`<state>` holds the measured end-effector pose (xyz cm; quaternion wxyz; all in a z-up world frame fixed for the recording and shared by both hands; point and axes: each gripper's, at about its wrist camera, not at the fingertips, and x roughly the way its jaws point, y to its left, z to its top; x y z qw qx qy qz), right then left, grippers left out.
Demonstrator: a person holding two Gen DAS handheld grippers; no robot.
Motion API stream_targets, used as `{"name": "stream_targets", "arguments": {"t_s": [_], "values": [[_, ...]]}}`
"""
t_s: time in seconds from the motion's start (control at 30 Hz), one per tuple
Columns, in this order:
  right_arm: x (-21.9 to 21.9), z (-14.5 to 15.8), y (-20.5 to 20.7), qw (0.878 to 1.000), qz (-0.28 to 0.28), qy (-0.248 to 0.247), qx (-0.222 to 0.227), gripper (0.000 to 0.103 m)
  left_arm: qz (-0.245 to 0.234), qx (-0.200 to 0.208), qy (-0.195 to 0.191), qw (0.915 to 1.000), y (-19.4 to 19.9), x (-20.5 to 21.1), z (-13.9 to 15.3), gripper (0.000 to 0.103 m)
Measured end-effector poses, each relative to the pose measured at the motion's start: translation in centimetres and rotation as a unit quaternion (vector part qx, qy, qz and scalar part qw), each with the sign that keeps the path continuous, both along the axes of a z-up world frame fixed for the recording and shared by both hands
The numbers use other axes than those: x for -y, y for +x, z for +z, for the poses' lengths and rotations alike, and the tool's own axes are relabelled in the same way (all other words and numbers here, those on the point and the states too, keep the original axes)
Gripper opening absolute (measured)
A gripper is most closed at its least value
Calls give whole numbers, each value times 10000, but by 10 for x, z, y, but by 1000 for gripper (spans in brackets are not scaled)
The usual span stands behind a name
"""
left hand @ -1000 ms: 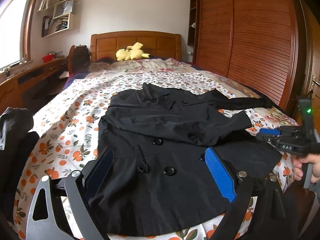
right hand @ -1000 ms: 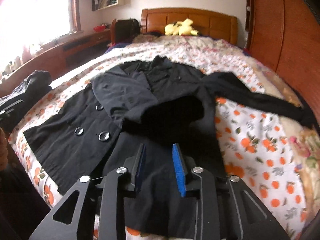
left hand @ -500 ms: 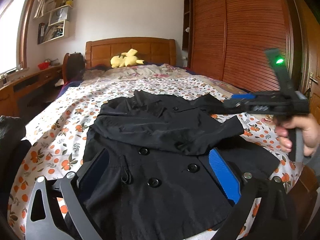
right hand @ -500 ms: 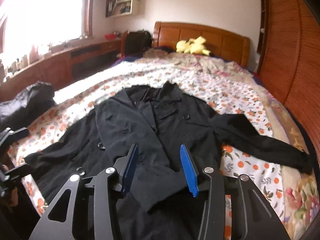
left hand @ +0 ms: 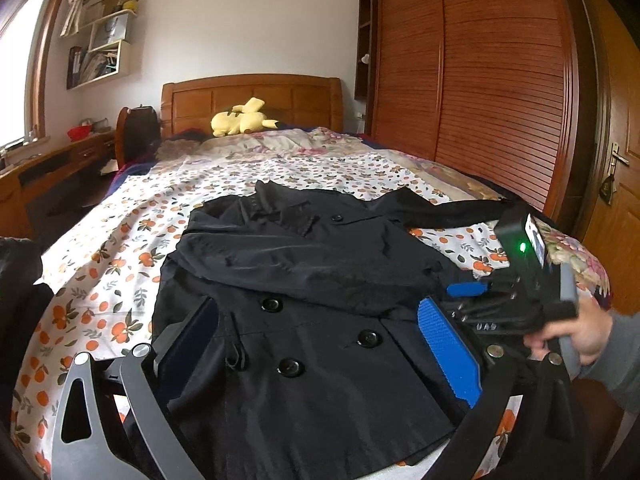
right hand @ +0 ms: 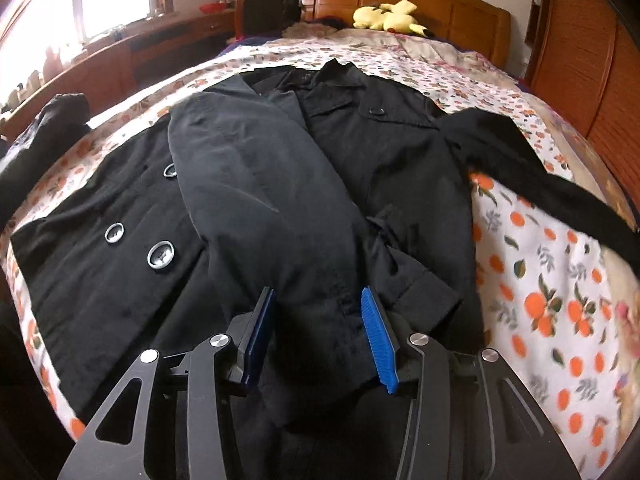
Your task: Fold large clothes
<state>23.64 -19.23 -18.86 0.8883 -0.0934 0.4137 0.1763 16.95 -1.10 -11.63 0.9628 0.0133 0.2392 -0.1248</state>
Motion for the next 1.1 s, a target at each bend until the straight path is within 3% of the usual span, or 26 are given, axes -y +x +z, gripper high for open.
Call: {"name": "stream_targets", "arguments": {"t_s": [0.23,0.37,1.1], "values": [[10,-10,-5,9989,-36,422,186,43,-74,75,176,9998,6,12,12,100],[9,-12,-6,9987,-26,412,291,43,-48,193,393,9990,13,19,14,100],[8,-15,-12,9979,-48,369,539,43,-79,-172,376,9991,133,26,-52,100]]}}
